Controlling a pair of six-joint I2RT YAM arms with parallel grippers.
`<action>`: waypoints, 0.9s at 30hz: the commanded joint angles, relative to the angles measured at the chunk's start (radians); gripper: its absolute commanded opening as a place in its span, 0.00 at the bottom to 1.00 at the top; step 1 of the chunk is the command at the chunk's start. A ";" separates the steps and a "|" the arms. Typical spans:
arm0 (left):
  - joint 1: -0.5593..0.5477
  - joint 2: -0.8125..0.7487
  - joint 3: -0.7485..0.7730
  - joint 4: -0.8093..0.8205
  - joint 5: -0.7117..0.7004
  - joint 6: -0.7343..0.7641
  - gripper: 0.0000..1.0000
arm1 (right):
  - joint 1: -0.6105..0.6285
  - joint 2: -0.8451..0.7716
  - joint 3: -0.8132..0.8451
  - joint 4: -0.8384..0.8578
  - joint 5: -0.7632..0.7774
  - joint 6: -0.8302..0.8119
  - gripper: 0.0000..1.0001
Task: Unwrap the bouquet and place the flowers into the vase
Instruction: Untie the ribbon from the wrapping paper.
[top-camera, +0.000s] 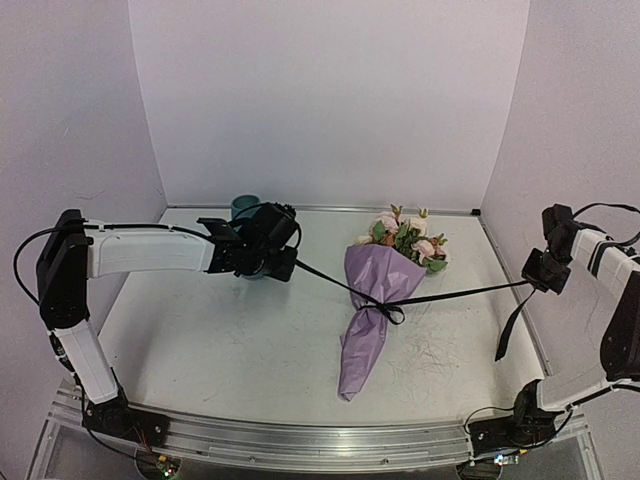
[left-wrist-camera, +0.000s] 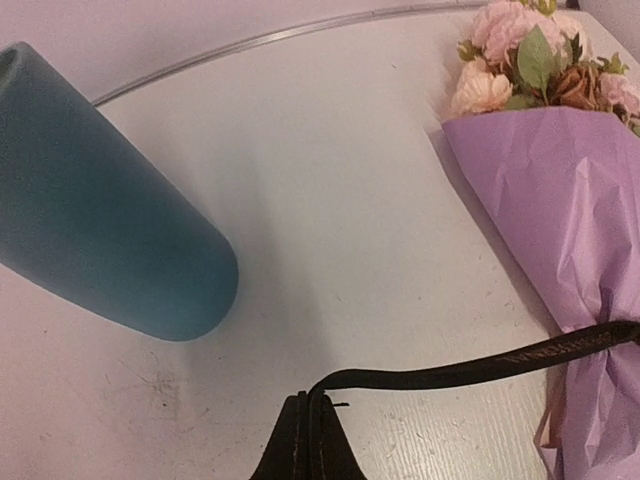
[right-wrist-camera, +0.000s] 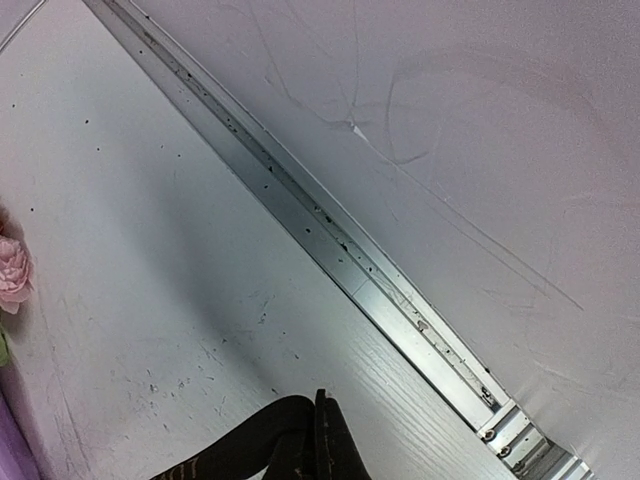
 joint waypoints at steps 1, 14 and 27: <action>0.004 -0.098 0.032 0.010 -0.137 -0.023 0.00 | -0.011 -0.012 0.033 -0.041 0.039 0.033 0.00; 0.006 -0.151 0.024 0.000 -0.334 -0.064 0.00 | -0.016 -0.001 0.063 -0.042 0.070 0.073 0.00; 0.024 -0.227 -0.020 -0.094 -0.540 -0.137 0.00 | -0.024 -0.009 0.087 -0.042 0.108 0.097 0.00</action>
